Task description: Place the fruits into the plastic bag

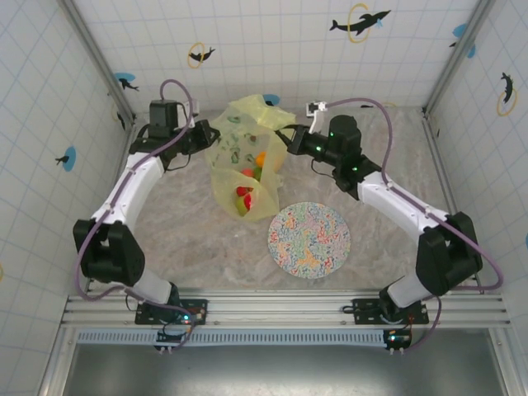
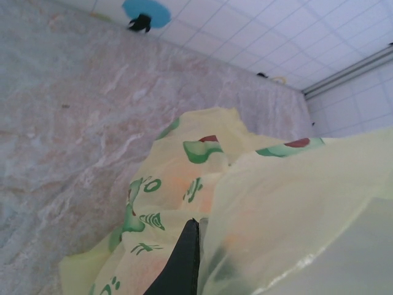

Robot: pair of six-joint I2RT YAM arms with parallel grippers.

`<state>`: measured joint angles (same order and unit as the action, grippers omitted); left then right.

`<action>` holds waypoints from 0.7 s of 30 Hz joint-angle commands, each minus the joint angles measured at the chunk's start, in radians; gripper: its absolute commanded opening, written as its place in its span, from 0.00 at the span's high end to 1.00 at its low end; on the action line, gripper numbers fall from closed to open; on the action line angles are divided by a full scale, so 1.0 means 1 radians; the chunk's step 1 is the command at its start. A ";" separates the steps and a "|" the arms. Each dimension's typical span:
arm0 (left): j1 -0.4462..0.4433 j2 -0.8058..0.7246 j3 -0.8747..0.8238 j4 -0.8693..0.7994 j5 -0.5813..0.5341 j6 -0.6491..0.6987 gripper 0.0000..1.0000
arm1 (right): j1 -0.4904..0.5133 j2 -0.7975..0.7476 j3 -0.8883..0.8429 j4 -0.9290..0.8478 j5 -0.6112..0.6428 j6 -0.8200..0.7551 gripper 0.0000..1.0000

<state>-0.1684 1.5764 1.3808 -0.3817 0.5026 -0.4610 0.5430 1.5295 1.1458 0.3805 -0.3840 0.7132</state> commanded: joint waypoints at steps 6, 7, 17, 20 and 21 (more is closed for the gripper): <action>0.003 0.119 0.027 0.108 0.007 -0.108 1.00 | -0.038 0.248 0.215 -0.143 0.094 -0.038 1.00; 0.003 0.129 0.027 0.130 0.013 -0.122 1.00 | -0.041 0.281 0.249 -0.174 0.103 -0.056 1.00; 0.078 0.186 0.051 0.210 -0.002 -0.186 1.00 | -0.059 0.476 0.475 -0.405 0.114 -0.193 1.00; 0.096 0.161 0.018 0.235 -0.001 -0.185 1.00 | -0.061 0.472 0.486 -0.425 0.076 -0.222 1.00; 0.097 0.156 0.007 0.240 -0.001 -0.182 1.00 | -0.062 0.469 0.489 -0.438 0.068 -0.237 0.97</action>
<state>-0.0818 1.7561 1.4025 -0.1936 0.4927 -0.6262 0.4885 1.9991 1.5806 -0.0029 -0.2821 0.5323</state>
